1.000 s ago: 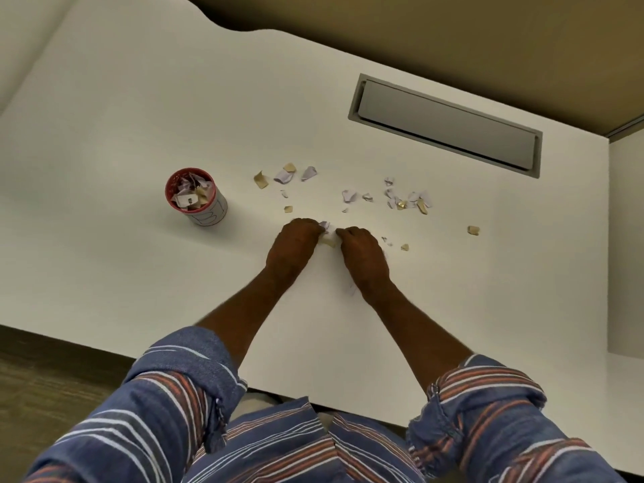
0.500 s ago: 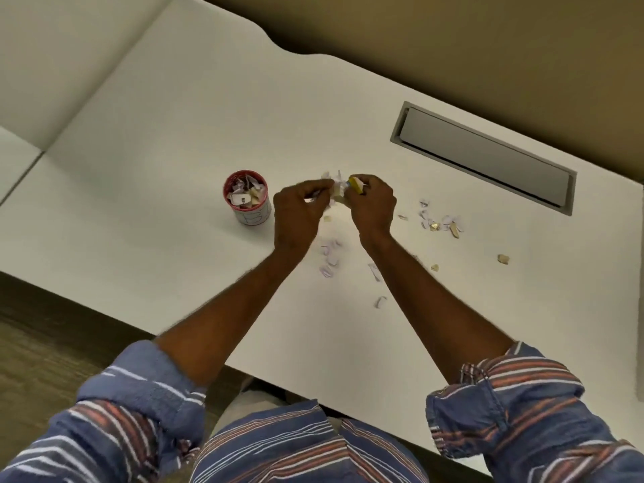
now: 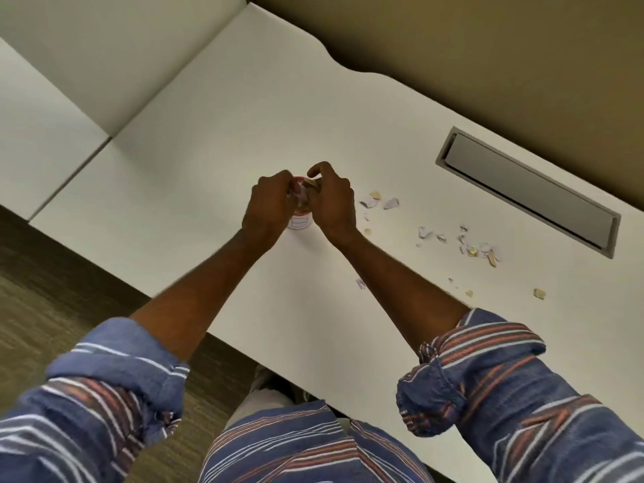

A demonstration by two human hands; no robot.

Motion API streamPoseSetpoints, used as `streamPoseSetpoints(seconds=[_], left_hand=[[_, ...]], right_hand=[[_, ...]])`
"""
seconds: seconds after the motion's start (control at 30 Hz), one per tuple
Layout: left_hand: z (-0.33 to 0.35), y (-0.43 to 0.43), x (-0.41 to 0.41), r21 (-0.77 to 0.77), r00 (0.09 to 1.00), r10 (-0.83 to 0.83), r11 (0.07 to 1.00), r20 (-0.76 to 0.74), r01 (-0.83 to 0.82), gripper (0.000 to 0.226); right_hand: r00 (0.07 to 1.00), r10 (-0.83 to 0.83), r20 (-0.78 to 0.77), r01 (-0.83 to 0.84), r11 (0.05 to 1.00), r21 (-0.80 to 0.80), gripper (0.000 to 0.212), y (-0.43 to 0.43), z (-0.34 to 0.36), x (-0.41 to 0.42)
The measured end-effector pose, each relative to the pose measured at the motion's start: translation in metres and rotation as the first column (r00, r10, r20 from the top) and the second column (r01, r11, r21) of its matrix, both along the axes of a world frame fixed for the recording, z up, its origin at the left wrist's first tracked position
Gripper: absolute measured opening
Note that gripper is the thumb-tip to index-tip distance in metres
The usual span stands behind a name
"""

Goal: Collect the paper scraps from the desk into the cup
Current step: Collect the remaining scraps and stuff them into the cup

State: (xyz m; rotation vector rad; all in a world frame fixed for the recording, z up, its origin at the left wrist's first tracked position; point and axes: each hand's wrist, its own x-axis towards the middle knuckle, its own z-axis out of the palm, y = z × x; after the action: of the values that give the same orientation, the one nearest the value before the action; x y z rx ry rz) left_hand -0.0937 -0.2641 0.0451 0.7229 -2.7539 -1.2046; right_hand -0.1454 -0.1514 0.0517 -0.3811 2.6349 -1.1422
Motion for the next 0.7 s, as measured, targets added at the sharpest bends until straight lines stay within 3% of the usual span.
streamPoseSetpoints(seconds=[0.13,0.27,0.47,0.6,0.7], left_hand=[[0.005,0.002,-0.01,-0.047,0.997,-0.068,0.996,0.027,0.069,0.024],[0.011,-0.007,-0.015,-0.025,0.994,-0.105,0.994,0.023,0.106,0.03],[0.012,-0.024,-0.016,0.179,0.992,-0.125,0.976,-0.011,0.125,0.042],[0.009,-0.029,-0.016,0.215,0.985,-0.154,0.962,-0.077,0.167,0.045],[0.008,-0.032,-0.013,0.261,0.984,-0.086,0.957,-0.156,0.125,0.046]], right_hand=[[0.988,0.083,-0.128,-0.053,0.973,0.226,0.015,-0.005,-0.008,0.003],[0.989,0.121,-0.08,-0.107,0.981,0.163,0.003,-0.01,-0.006,-0.001],[0.974,0.214,-0.072,-0.193,0.955,0.227,0.013,-0.012,0.001,-0.008],[0.97,0.231,-0.074,-0.205,0.943,0.261,0.017,-0.008,0.003,-0.011],[0.974,0.218,-0.064,-0.195,0.947,0.256,0.022,-0.003,0.003,-0.013]])
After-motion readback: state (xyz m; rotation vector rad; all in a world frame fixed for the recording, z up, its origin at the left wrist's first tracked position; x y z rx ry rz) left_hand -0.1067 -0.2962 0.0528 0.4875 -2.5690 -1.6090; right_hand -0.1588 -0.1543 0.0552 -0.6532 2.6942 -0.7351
